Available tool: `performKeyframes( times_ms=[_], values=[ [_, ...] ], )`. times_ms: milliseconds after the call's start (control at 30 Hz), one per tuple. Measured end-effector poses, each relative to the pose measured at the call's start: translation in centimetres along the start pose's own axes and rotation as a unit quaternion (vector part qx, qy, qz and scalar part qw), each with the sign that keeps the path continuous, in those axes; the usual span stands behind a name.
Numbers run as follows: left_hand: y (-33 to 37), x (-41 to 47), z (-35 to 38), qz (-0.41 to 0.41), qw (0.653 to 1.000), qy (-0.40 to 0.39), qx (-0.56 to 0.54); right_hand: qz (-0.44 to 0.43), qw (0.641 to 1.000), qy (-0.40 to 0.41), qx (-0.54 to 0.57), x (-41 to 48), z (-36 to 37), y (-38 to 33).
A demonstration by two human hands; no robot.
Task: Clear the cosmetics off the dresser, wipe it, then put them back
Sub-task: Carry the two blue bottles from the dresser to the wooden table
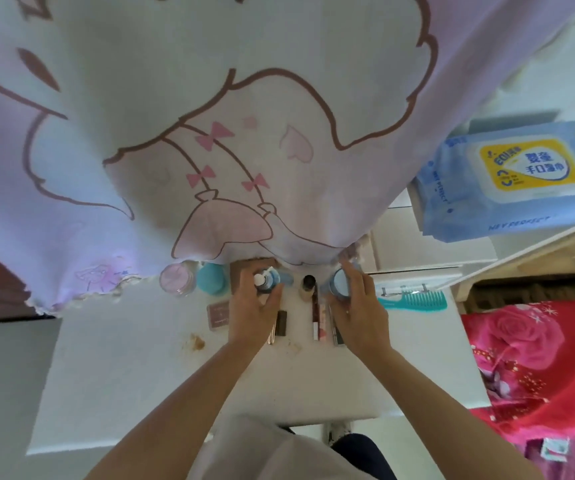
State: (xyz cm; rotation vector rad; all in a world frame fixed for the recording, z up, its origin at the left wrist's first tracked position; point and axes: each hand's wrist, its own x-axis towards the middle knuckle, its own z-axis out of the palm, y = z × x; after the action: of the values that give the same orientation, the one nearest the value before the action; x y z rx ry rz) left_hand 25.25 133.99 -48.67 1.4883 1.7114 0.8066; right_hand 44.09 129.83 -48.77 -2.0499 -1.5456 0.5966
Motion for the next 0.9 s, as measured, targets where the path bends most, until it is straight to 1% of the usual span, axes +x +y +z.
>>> performKeyframes(
  times_ms=[133,200,267,333,433,500,600,733,900],
  values=[
    [2.1,-2.7,-3.0,0.017,0.996,0.080,-0.017,-0.066,0.997,0.005,0.035,-0.7,-2.0,-1.2],
    [3.0,-4.8,-4.5,-0.002,0.989,0.145,-0.013,-0.108,0.992,0.019,0.068,-1.0,-2.5,-2.3],
    [3.4,-7.5,-6.0,-0.039,0.976,0.213,-0.017,-0.160,0.981,0.027,0.109,-1.5,-2.5,-3.7],
    [3.3,-10.6,-7.5,-0.061,0.963,0.262,-0.012,-0.204,0.968,0.006,0.147,-2.4,-1.9,-5.5],
    [2.5,-15.3,-10.3,-0.084,0.950,0.301,0.002,-0.245,0.950,-0.037,0.190,-4.1,0.0,-8.1],
    [1.7,-19.2,-13.5,-0.110,0.932,0.344,0.022,-0.276,0.934,-0.074,0.216,-6.7,1.3,-10.8],
    [-0.2,-24.9,-19.3,-0.135,0.896,0.419,0.049,-0.330,0.904,-0.125,0.240,-11.4,3.1,-16.2],
    [-3.2,-32.5,-26.6,-0.161,0.850,0.500,0.033,-0.421,0.859,-0.156,0.246,-18.7,6.6,-23.4],
    [-8.7,-43.5,-35.6,-0.176,0.797,0.577,0.014,-0.460,0.817,-0.211,0.277,-30.8,13.0,-32.6]
  ],
)
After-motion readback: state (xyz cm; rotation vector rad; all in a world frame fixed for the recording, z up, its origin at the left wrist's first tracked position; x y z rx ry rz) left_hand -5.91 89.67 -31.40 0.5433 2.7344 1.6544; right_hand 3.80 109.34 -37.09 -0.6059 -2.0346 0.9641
